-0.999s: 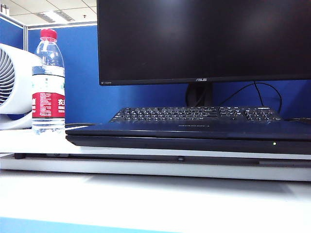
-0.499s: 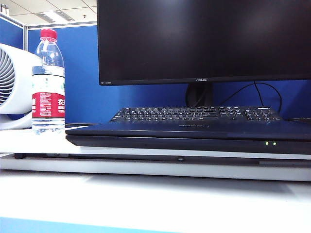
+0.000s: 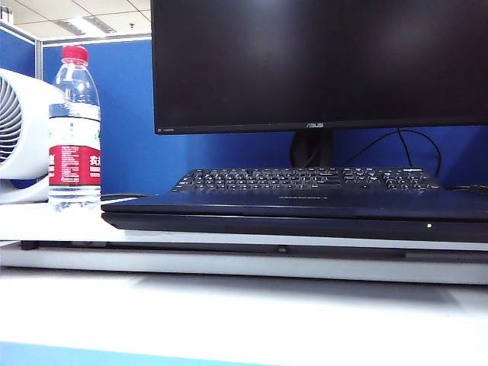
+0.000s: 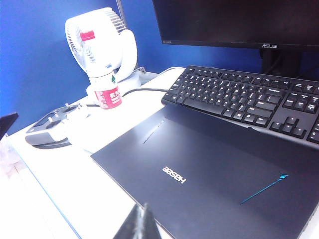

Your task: Close the lid of the black laptop.

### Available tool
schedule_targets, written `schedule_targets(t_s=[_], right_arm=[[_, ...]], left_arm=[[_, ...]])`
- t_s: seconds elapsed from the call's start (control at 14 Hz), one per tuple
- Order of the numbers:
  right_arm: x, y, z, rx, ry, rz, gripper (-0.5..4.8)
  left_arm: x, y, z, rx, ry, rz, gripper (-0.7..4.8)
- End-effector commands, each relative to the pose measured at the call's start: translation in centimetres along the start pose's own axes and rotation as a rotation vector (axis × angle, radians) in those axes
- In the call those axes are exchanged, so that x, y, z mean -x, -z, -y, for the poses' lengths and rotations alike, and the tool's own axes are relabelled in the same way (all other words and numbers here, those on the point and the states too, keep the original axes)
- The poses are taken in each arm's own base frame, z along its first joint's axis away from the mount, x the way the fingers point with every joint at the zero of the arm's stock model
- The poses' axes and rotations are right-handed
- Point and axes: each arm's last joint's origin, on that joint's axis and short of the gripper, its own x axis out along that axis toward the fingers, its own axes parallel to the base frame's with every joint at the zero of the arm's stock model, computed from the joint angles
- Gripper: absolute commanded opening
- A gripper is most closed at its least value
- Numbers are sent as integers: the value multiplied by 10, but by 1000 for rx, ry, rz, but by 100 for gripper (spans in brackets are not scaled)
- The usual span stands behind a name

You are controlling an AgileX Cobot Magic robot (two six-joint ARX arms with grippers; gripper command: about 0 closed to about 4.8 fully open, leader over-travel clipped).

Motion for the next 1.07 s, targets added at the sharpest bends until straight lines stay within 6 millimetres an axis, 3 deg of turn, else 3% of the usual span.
schedule_targets(t_s=[0.07,1.07], right_arm=[[0,-2,0,0,-1,16,-1],[0,-2,0,0,-1,16,-1]], left_arm=[[0,-1,0,-28,-22,17,-5],[0,0,6,-36,55,5,-5]])
